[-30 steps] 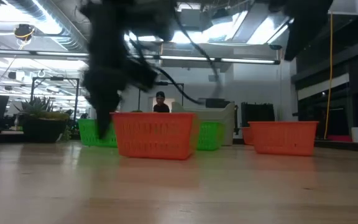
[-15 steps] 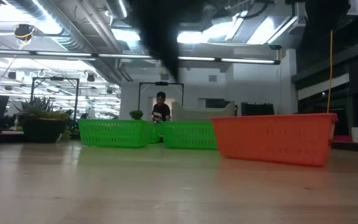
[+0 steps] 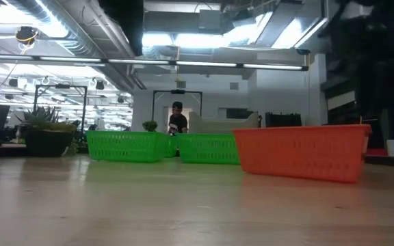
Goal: Stack baskets by color
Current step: Stack the middle orange bin on top of the top orange bin
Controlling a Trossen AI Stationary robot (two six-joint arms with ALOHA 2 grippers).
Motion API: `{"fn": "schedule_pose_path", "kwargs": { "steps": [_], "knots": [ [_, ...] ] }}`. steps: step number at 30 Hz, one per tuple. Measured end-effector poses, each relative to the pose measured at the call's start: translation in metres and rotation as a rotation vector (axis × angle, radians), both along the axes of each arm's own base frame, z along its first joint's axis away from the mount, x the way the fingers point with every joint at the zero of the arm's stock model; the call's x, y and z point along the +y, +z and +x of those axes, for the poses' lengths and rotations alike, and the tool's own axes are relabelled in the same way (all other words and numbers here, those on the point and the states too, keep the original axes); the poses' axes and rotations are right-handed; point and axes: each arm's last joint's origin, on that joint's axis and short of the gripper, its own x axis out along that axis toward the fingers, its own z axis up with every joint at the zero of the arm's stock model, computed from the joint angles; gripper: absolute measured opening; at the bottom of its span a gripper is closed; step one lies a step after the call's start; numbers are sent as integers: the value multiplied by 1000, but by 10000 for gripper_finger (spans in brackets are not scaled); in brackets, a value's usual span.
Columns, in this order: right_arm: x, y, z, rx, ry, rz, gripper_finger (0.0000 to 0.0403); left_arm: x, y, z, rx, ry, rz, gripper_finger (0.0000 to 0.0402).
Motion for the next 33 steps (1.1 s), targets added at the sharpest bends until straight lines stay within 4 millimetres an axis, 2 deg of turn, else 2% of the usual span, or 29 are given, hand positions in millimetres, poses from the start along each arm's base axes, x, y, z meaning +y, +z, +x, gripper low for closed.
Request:
{"fn": "schedule_pose_path", "kwargs": {
  "steps": [5,15,21,28,33],
  "knots": [
    [-1,-7,1,36,123,-93,106,0,6,-6,-22,11,5,0],
    [0,-13,9,97,341,-178,106,2,4,-5,-17,26,9,0],
    [1,-13,13,59,336,-175,106,2,4,-5,-19,34,6,0],
    [4,-16,13,101,455,-115,106,2,4,-5,-27,51,-2,0],
    [5,-23,17,142,459,-134,106,2,4,-5,-31,55,-4,0]
  ]
}}
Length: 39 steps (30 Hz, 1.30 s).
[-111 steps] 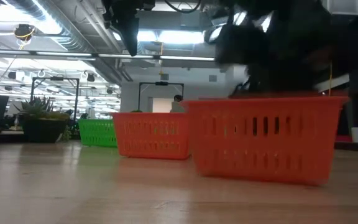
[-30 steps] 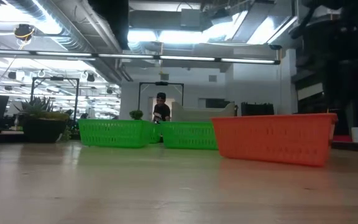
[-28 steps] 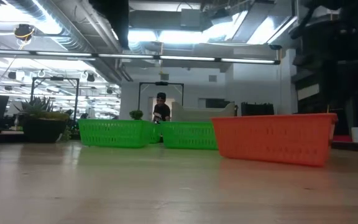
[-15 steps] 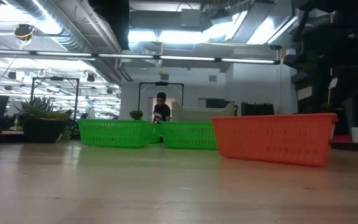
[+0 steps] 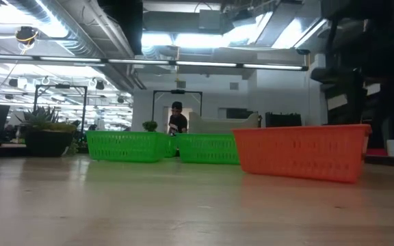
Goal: Stack baskets by color
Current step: Stack the middle orange bin on top of the top orange bin
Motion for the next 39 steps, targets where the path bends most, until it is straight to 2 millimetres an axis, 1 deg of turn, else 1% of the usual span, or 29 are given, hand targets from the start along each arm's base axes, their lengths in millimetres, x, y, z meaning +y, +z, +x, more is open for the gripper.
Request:
{"fn": "schedule_pose_path", "kwargs": {
  "steps": [8,16,19,22,25,28,30,33,36,39],
  "knots": [
    [1,-16,8,71,16,-70,106,0,0,0,-2,1,-1,0],
    [1,-30,20,66,1,-131,106,0,0,1,-6,2,-2,0],
    [-3,-36,22,95,-24,-138,106,0,0,1,-8,2,-2,0],
    [-7,-40,23,103,-107,-139,103,0,0,1,-15,2,-4,0],
    [-13,-41,24,80,-232,-135,77,0,1,2,-21,0,-5,0],
    [-16,-41,25,68,-290,-130,23,0,1,2,-22,0,-5,0],
    [-16,-38,26,58,-315,-123,9,0,1,2,-22,0,-5,0],
    [-14,-25,34,31,-366,-110,4,0,1,2,-23,0,-5,0],
    [-12,-1,40,47,-395,-127,4,-1,1,2,-23,0,-5,0],
    [-18,27,42,71,-404,-233,3,0,1,2,-23,0,-5,0]
  ]
}}
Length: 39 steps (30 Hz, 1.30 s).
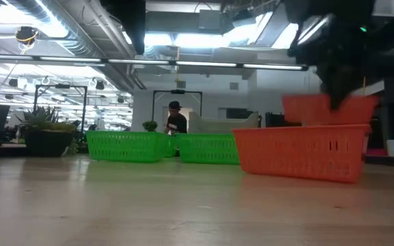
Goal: Stack baskets by color
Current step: Stack the middle orange bin on top of the top orange bin
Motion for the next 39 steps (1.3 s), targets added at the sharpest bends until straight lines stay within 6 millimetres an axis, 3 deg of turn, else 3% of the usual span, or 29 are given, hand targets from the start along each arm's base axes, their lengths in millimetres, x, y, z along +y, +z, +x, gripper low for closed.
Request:
{"fn": "schedule_pose_path", "kwargs": {
  "steps": [7,13,18,23,39],
  "knots": [
    [-51,57,13,4,-33,-116,2,0,0,0,3,-7,3,0],
    [-122,76,8,19,-82,-55,1,0,0,0,5,-8,3,0],
    [-169,70,-2,-94,-82,98,1,0,0,-1,15,-15,9,0],
    [-196,57,-11,-146,-114,99,1,0,0,0,26,-48,24,0],
    [-222,6,-33,-195,-166,101,0,0,0,0,16,-44,21,0]
  ]
}}
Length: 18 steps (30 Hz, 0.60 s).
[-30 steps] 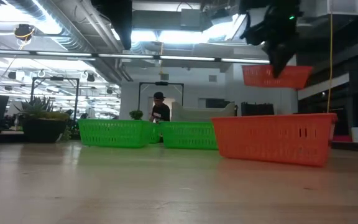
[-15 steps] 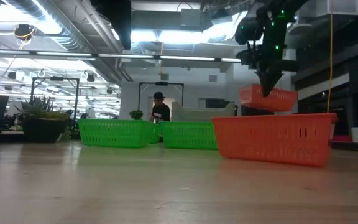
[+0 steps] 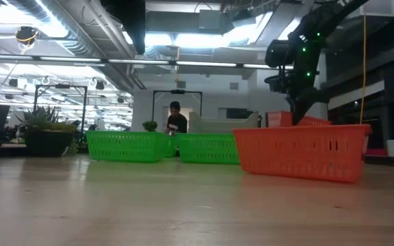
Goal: Stack baskets by color
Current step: Stack the middle orange bin on top of the top orange bin
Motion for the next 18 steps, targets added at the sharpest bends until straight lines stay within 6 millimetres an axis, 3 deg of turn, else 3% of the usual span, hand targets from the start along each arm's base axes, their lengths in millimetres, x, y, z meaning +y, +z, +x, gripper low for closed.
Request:
{"fn": "schedule_pose_path", "kwargs": {
  "steps": [13,18],
  "knots": [
    [-9,-2,-7,-6,-25,-16,1,0,1,2,-21,0,-5,0],
    [-9,-1,-7,-10,-20,-17,19,0,1,2,-21,0,-5,0]
  ]
}}
